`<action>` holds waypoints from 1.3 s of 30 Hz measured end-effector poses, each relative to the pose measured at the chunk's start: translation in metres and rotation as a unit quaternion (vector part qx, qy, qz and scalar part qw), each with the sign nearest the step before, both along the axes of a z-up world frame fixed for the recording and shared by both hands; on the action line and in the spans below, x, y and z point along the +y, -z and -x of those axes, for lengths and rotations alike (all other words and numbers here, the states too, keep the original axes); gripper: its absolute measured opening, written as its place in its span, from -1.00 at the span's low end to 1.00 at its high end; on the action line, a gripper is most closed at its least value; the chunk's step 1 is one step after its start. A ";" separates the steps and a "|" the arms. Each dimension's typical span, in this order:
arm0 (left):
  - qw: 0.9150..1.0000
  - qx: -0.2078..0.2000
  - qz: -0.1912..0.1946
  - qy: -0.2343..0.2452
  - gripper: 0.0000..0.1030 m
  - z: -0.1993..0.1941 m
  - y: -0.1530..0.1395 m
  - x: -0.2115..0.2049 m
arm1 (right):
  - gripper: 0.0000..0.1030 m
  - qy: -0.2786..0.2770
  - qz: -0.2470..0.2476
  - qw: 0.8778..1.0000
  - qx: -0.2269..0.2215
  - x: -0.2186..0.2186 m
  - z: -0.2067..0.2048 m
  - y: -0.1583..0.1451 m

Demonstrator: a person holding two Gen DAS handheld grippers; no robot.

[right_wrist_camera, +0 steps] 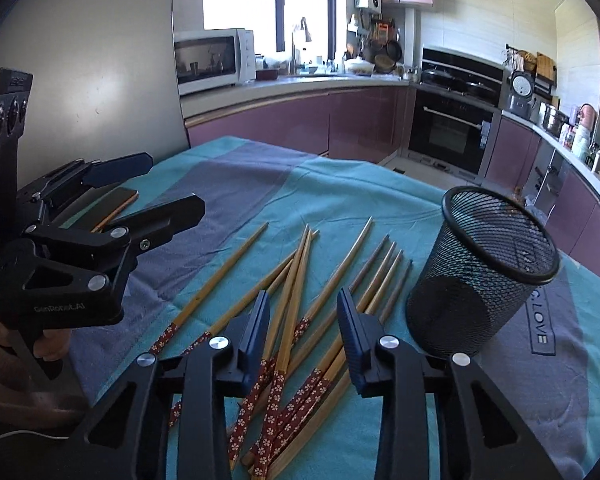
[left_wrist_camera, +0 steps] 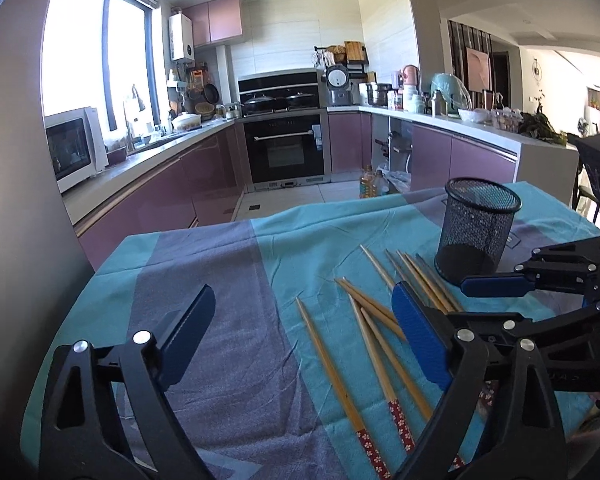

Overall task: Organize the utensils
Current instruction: 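Grasp a bamboo chopstick with the right tool while the left tool approaches the pile, then grasp another chopstick with the left tool while the right tool lifts its chopstick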

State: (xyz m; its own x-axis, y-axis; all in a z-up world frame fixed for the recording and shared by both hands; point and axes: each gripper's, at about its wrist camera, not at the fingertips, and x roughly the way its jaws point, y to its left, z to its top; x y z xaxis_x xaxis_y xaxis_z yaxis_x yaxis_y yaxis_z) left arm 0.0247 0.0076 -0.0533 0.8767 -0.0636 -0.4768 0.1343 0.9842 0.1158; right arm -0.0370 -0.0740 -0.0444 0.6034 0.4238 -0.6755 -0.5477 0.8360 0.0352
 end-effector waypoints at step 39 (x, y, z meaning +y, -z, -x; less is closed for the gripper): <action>0.984 0.125 0.038 0.118 -0.23 -0.033 0.030 -0.033 | -0.90 0.011 -0.049 0.996 0.070 -0.021 -0.033 -0.005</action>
